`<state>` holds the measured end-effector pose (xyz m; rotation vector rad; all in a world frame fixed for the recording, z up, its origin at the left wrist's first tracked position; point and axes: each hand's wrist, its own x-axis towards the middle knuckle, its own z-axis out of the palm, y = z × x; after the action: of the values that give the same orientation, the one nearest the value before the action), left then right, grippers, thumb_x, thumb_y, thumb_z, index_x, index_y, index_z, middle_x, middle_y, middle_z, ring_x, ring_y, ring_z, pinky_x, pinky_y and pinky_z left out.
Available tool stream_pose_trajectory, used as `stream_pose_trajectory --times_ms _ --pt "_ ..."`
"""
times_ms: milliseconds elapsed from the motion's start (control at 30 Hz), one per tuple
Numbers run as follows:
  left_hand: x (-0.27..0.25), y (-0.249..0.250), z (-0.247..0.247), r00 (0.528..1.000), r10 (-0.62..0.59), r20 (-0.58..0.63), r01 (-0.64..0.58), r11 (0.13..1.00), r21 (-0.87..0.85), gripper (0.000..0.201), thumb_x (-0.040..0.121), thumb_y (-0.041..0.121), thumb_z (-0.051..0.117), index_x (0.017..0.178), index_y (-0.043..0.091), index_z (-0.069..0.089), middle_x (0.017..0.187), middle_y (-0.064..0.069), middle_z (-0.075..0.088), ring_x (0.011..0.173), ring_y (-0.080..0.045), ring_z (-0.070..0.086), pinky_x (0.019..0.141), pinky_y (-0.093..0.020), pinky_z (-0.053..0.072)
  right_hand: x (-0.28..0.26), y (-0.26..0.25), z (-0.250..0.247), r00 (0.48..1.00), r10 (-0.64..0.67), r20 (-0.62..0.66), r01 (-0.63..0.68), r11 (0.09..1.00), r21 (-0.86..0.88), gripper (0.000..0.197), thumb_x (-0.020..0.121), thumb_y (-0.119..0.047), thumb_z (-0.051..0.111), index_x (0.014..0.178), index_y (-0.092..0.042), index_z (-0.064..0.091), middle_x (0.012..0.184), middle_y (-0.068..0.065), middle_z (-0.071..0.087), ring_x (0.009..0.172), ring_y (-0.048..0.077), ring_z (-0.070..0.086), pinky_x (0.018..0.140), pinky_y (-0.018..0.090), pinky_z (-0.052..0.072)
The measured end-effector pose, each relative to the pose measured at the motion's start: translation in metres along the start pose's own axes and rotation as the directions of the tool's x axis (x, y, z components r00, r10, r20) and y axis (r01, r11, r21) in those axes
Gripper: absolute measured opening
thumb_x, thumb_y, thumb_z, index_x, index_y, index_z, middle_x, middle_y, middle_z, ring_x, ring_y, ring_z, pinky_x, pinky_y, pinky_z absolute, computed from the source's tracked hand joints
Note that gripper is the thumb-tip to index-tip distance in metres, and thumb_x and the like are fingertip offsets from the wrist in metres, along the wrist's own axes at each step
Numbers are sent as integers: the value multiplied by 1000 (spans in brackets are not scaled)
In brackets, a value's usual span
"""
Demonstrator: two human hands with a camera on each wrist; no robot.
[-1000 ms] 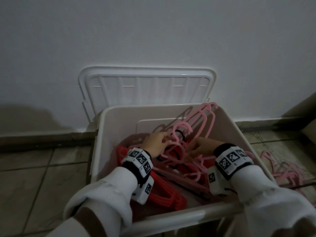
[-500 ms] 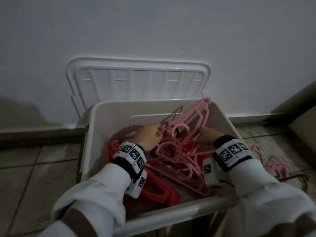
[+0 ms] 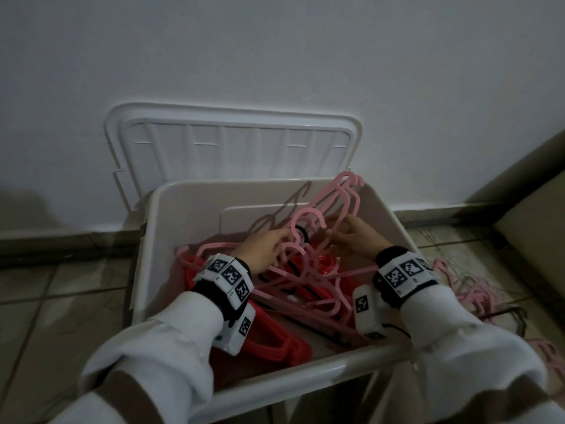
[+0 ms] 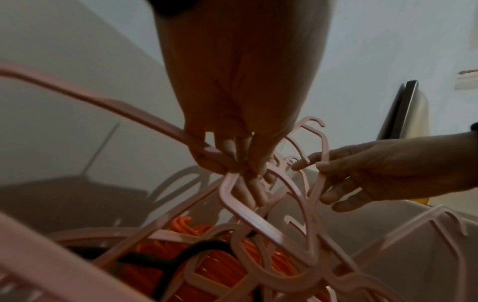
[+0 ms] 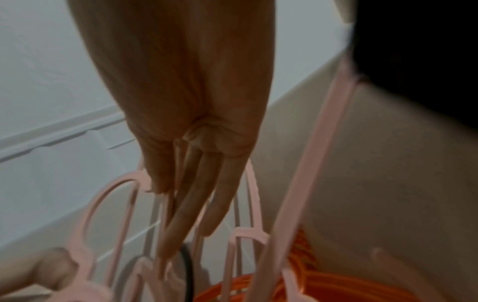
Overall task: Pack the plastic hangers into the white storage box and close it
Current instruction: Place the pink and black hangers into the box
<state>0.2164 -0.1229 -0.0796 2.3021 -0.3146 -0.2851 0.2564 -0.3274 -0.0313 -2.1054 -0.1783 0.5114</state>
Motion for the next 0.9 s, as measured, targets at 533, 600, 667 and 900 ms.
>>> stream_pose_trajectory --times_ms 533,600,667,900 --pt "-1 10 -13 932 203 -299 -217 976 -13 28 98 12 40 116 30 52 77 13 61 68 -1 58 63 -19 44 -17 -11 -28 946 -113 -304 168 972 164 22 100 -21 39 118 -14 49 83 6 64 51 11 65 50 28 57" --pt "-2 12 -9 947 218 -237 -221 975 13 30 98 12 40 119 29 52 78 15 59 62 7 53 57 -12 34 -21 -14 -30 950 -107 -293 171 964 202 26 100 -22 37 124 -14 46 82 6 63 55 16 65 60 33 57" --pt "-3 18 -9 933 233 -274 -231 972 41 32 98 10 41 123 25 53 78 14 57 58 7 49 54 -10 30 -26 -16 -31 964 -116 -240 160 972 173 30 100 -25 35 129 -22 41 90 6 62 63 20 65 66 38 57" --pt "-7 28 -13 871 275 -406 -251 961 113 32 96 3 39 123 16 49 81 3 58 64 -11 53 56 -10 31 -34 -27 -25 995 -101 4 101 994 42 33 100 -16 38 131 -27 37 90 -1 60 57 1 62 49 13 48"
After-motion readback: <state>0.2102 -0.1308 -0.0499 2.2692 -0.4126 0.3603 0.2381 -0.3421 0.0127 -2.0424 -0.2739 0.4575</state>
